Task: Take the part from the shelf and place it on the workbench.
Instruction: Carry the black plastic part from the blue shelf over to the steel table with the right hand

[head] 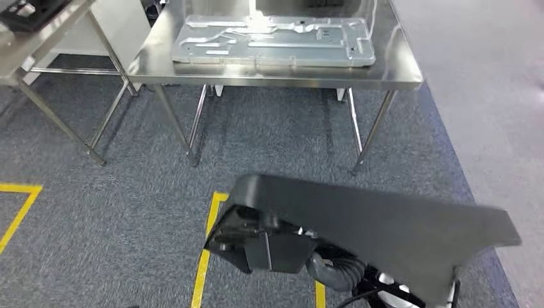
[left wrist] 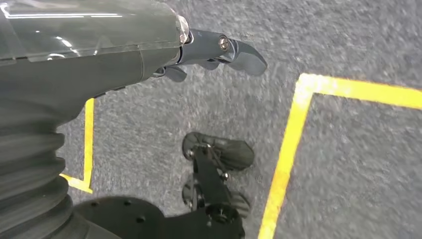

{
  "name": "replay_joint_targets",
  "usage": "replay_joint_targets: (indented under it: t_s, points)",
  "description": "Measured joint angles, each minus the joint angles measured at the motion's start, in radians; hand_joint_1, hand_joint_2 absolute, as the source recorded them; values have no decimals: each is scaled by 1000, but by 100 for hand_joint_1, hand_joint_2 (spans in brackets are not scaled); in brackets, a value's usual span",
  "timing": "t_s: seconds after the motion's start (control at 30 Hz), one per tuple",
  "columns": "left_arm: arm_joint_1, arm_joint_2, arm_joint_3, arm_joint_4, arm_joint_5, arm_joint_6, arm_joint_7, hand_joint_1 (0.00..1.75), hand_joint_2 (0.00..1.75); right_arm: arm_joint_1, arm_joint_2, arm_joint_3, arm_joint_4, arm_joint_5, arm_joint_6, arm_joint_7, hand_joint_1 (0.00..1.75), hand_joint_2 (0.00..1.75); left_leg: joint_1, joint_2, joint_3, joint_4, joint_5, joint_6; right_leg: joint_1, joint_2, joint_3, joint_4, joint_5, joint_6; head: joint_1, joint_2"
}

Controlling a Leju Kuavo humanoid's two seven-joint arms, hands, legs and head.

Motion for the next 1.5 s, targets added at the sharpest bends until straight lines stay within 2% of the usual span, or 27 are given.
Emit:
replay_joint_targets:
  t_s: [0.07, 0.1, 0.13, 0.17, 0.23, 0.27, 0.33, 0.43, 0.5, 0.6, 0.63, 0.67, 0.7, 0.77, 0.8, 0.83, 0.93, 1.0, 1.03, 1.1, 1.13, 1.17, 1.2, 1.27, 1.33, 1.43, 1.5]
  points:
    - [2, 0, 0, 0, -1, 0, 0, 0, 175, -3, 0, 0, 0, -1, -1, 2, 175, 175, 0, -4, -75, 142, -57, -3, 4, 2, 8, 0, -7, -8, -3, 0]
    - [3, 0, 0, 0, -1, 0, 0, 0, 175, -3, 0, 0, 0, -1, -1, 4, 175, 175, 0, -5, -111, 202, -72, -4, 5, 5, 12, 1, -11, -10, -3, 0]
    - [4, 0, 0, 0, -2, 1, 1, 0, 175, -3, 0, 0, 0, -1, -2, 5, 175, 175, 0, -5, -131, 224, -66, -4, 7, 9, 18, 2, -16, -11, -3, 0]
    - [5, 1, 0, 0, -2, 1, 1, 0, 175, -3, 0, 0, 0, -2, -3, 6, 175, 175, 0, -5, -128, 203, -36, -2, 7, 12, 25, 2, -21, -9, -3, 0]
    - [6, 2, 0, 0, -5, 2, 1, 0, 175, -5, 0, 0, 0, -4, -7, 10, 175, 175, 0, -6, -77, 71, 51, 6, 8, 18, 45, 3, -36, -5, -3, 0]
    - [5, 3, 0, 0, -7, 3, 1, 0, 175, -6, 0, 0, -1, -5, -9, 11, 175, 175, -3, -8, -48, 5, 78, 11, 9, 20, 52, 3, -43, -1, -3, 0]
    - [3, 4, 0, 0, -10, 5, 2, 0, 175, -8, -1, 0, -3, -6, -15, 13, 175, 175, -8, -11, -20, -60, 87, 21, 10, 22, 57, 1, -50, 10, -3, 0]
    - [3, 4, 0, 0, -11, 7, 2, 0, 175, -10, -2, 0, -8, -8, -20, 14, 175, 175, -8, -12, -1, -80, 76, 38, 9, 22, 62, 13, -48, 28, -2, 0]
    - [2, 3, 0, 0, -11, 8, 2, 0, 175, -13, -3, 0, -10, -9, -20, 14, 175, 175, -4, -13, 22, -90, 70, 50, 8, 18, 34, 77, -67, 36, 2, 0]
    - [1, 3, 0, 0, -12, 10, 2, 0, 175, -14, -5, 0, -11, -10, -23, 15, 175, 175, -4, -12, 44, -94, 52, 56, 3, 13, -89, 249, -129, 45, 5, 0]
    - [1, 3, 0, 0, -12, 10, 2, 0, 175, -13, -6, 0, -11, -10, -24, 15, 175, 175, -4, -12, 52, -94, 44, 56, 1, 13, -121, 275, -133, 47, 5, 0]
    - [2, 3, 0, 0, -12, 10, 2, 0, 175, -12, -8, 0, -11, -10, -26, 15, 175, 175, -4, -12, 62, -94, 35, 54, 0, 12, -136, 268, -118, 48, 5, 0]
    - [3, 3, 0, 0, -12, 10, 2, 0, 175, -12, -9, 0, -11, -10, -27, 15, 175, 175, -4, -13, 76, -94, 25, 52, 0, 10, -132, 228, -83, 47, 5, 0]
    - [3, 2, 0, 0, -12, 9, 2, 0, 175, -11, -11, -1, -11, -10, -29, 15, 175, 175, -4, -13, 101, -93, 4, 45, 2, 3, -99, 102, 12, 39, 4, 0]
    - [2, 2, 0, 0, -13, 9, 1, 0, 175, -10, -12, -1, -11, -10, -31, 16, 175, 175, -5, -13, 109, -93, -5, 39, 4, 1, -87, 57, 39, 34, 4, 0]
    - [1, 1, 0, 0, -13, 8, 0, 0, 175, -9, -13, -1, -11, -10, -32, 16, 175, 175, -5, -12, 114, -95, -13, 32, 7, -1, -81, 32, 55, 28, 3, 0]
    - [-2, 2, 0, 0, -14, 7, -1, 0, 175, -4, -13, -1, -15, -11, -34, 17, 175, 175, -6, -10, 124, -82, -16, 13, 8, 5, -65, 19, 47, 10, 1, 0]
    - [-5, 2, 0, 0, -14, 6, -2, 0, 175, -2, -13, -1, -20, -9, -35, 17, 175, 175, -4, -11, 93, -9, -18, 7, 6, 6, -41, 9, 37, -2, -1, 0]
    - [-5, 2, 0, 0, -14, 6, -2, 0, 175, 1, -13, -1, -21, -8, -35, 17, 175, 175, -3, -11, 57, 53, -32, 4, 6, 6, -31, 6, 31, -6, -2, 0]
    - [-3, 1, 0, 0, -13, 5, -3, 0, 175, 10, -13, -1, -22, -4, -34, 16, 175, 175, -2, -11, -29, 173, -88, -1, 8, 8, -13, 5, 14, -11, -4, 0]
    - [0, 1, 0, 0, -12, 6, -3, 0, 175, 16, -13, -1, -22, -2, -33, 15, 175, 175, -3, -11, -62, 203, -112, -2, 9, 10, -3, 5, 5, -12, -4, 0]
    - [3, 1, 0, 0, -11, 6, -3, 0, 175, 21, -13, -1, -22, 0, -32, 13, 175, 175, -3, -11, -79, 202, -117, -1, 10, 12, 10, 5, -5, -12, -4, 0]
    - [5, 1, 0, 0, -10, 6, -3, 0, 175, 25, -13, -1, -22, 1, -32, 10, 175, 175, -4, -11, -81, 167, -96, 2, 11, 14, 24, 5, -15, -11, -4, 0]
    - [9, 2, 0, 0, -9, 7, -4, 0, 175, 27, -13, -1, -20, 2, -29, 3, 175, 175, -7, -12, -60, 41, 9, 13, 13, 17, 53, 6, -37, -7, -4, 0]
    - [10, 3, 3, 0, -7, 8, -6, 0, 175, 30, -13, -1, -16, 5, -24, -3, 175, 175, -12, -13, -42, -43, 82, 25, 15, 19, 68, 7, -56, 2, -4, 0]
    - [10, 3, 7, 0, -2, 10, -10, 0, 175, 34, -13, 0, -14, 11, -20, -8, 175, 175, -13, -15, -27, -62, 91, 40, 16, 20, 76, 16, -64, 20, -5, 0]
    - [9, 3, 8, 0, -1, 10, -12, 0, 175, 35, -13, 0, -14, 13, -20, -10, 175, 175, -9, -15, -8, -73, 89, 50, 14, 17, 59, 61, -70, 29, -4, 0]
